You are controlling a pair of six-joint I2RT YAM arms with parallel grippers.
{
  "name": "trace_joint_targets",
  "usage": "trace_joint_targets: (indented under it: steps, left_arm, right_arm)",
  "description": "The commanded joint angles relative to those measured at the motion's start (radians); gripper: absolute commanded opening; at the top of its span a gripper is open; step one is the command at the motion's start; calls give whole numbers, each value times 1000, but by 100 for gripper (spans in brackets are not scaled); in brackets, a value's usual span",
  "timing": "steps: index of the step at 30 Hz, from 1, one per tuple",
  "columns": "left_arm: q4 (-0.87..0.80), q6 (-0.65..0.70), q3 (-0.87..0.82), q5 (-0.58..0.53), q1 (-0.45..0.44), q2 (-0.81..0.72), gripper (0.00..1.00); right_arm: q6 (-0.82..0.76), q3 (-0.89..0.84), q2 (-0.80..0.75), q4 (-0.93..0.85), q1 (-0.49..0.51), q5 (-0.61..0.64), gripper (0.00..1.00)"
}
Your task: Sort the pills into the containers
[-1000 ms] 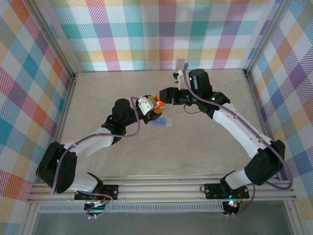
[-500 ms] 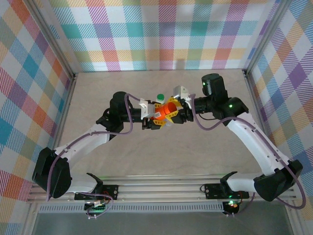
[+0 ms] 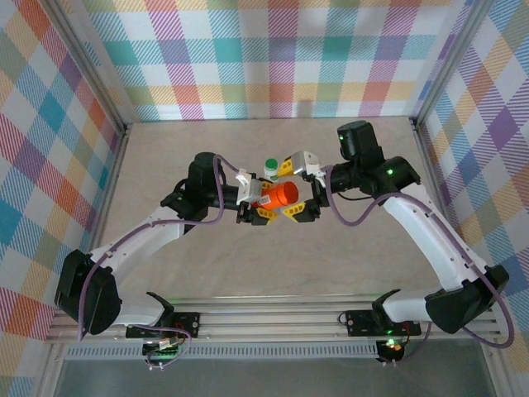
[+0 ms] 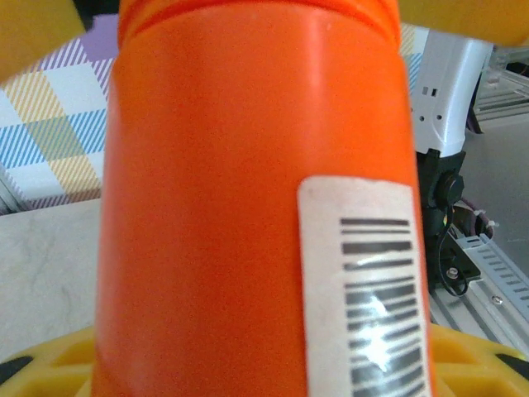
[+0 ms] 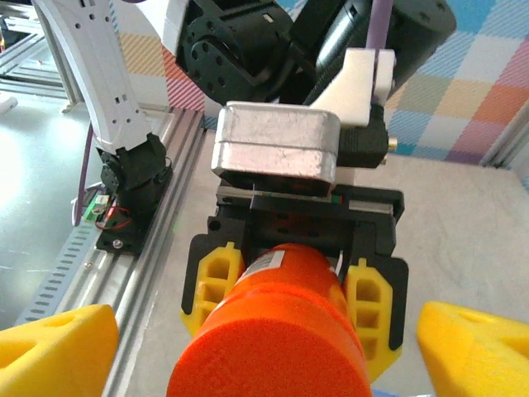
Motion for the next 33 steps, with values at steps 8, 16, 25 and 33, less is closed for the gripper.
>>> trace_joint_targets:
  steps: [8,16,25,33]
  left_arm:
    - [129,-52,-50,-157,10,-16,14]
    - [429,-140,-142,-661,-35,1,16]
    - [497,-129,-152,-851,-87,63,15]
    - [529,-131,-159,-887,-89,78,15]
  right_arm:
    - [326,-23,-67,201,3,125,99]
    - [1225,-22,-11,408,3,724,99]
    - [1516,7,139,421,8,657,99]
    - [1533,-33,148,453,28,629,89]
